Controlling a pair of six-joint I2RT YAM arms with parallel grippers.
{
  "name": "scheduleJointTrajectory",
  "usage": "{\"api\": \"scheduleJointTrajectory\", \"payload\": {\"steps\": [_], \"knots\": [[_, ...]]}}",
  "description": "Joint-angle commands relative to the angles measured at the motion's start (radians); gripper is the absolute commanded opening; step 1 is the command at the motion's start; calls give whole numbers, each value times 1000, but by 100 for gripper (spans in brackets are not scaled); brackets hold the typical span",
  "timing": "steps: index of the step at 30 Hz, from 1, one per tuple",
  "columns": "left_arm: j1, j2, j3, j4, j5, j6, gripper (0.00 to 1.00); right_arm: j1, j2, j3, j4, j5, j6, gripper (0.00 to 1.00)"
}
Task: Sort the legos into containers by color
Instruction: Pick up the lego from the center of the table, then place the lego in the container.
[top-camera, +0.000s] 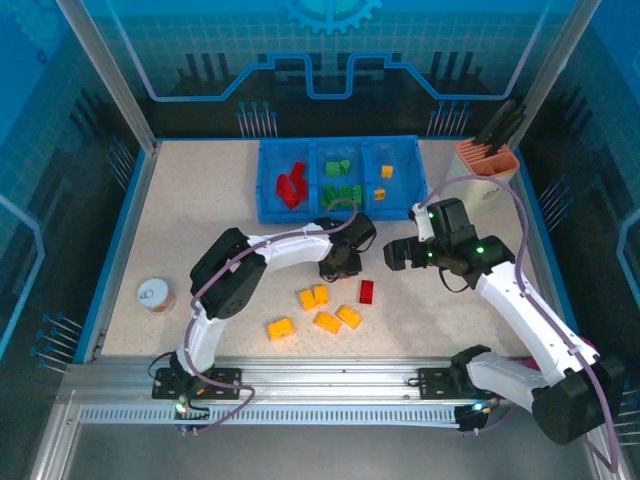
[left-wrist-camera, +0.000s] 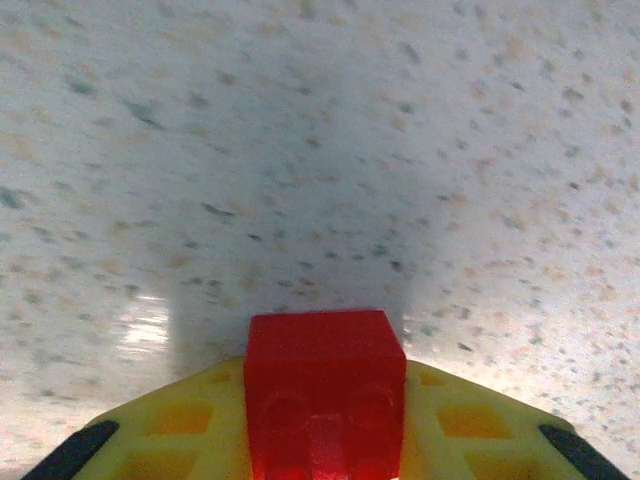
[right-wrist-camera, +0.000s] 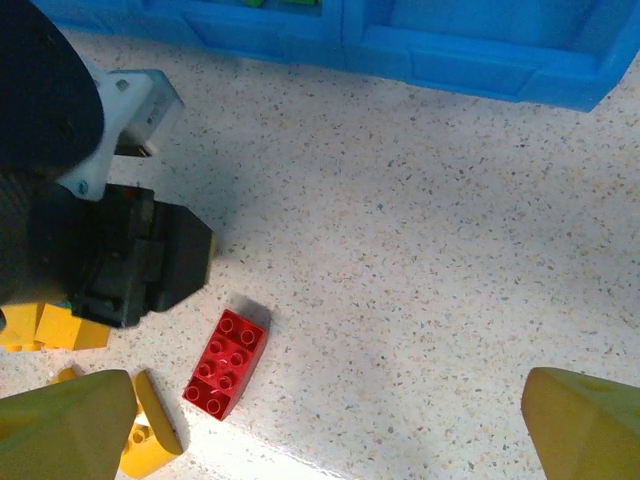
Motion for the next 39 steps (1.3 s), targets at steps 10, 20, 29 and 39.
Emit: {"api": "scheduleJointTrajectory", "payload": {"steps": [10,20,29,39], "knots": [[200,-161,209,-95,-104,327,22,4,-159,-87,-55,24,111,100],[400,-6,444,-37,-146,431,22,-1,-60,-35,-34,44,87,100],[482,332,840,-127,-130,458,22,-6,-4,-13,-34,11,100,100],[502,391,919,-153,-95,468,45,-6,31,-54,11,-21,203,100]]}}
